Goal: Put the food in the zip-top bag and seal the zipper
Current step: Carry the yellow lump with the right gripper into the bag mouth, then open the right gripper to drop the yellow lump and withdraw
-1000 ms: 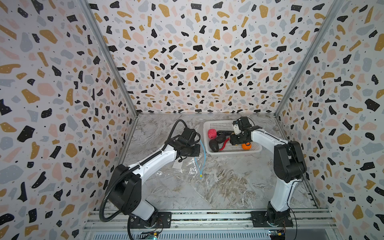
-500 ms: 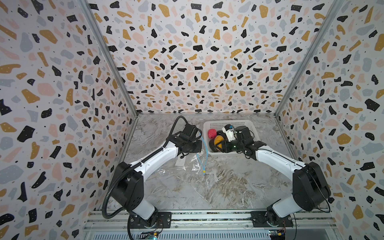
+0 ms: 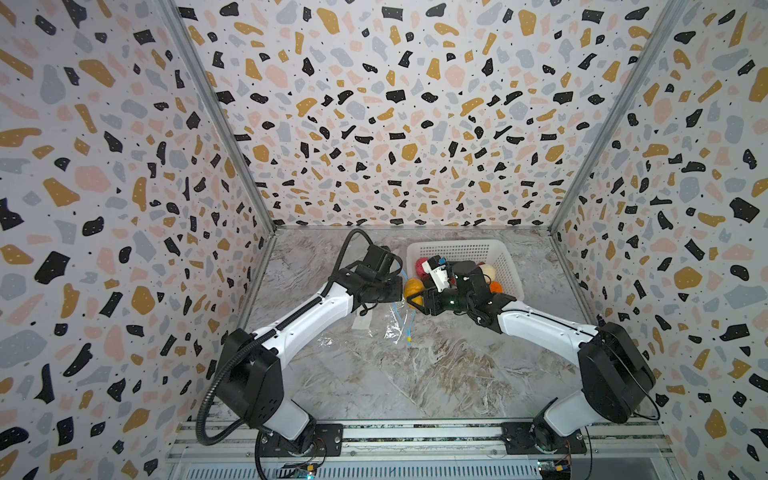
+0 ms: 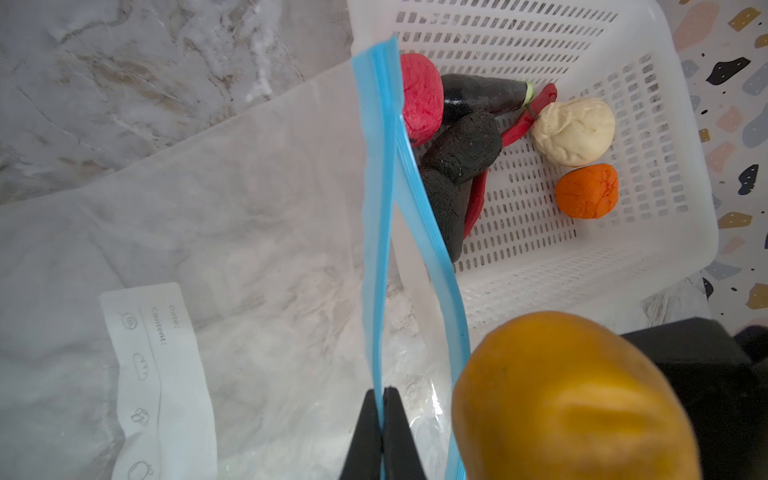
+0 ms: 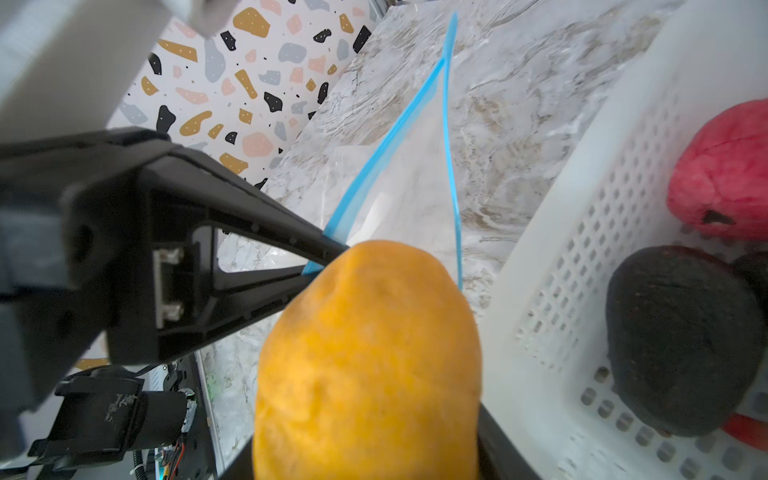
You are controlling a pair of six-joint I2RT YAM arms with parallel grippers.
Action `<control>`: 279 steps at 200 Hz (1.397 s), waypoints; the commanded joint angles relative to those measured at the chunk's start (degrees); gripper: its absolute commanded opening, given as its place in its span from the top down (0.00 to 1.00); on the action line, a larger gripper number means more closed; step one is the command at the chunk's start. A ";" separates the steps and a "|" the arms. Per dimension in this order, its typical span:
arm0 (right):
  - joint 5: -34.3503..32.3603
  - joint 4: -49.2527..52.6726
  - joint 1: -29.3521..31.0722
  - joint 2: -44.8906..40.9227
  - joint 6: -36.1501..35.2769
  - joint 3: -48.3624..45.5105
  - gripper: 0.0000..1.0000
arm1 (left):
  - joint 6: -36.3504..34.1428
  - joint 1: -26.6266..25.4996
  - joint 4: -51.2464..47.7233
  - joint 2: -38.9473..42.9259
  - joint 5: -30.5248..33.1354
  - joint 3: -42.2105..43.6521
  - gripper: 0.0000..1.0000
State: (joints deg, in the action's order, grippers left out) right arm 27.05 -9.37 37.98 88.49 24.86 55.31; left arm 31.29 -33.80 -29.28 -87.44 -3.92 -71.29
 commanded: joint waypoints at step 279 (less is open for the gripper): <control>4.18 5.23 1.71 9.58 -2.16 8.41 0.26 | 8.48 0.66 9.24 9.74 -5.12 9.12 1.00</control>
State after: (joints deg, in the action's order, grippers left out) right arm 32.77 -6.72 39.68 98.85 23.97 61.89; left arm 39.46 -33.61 -22.17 -78.74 -8.51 -63.07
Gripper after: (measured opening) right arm 0.724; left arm 0.046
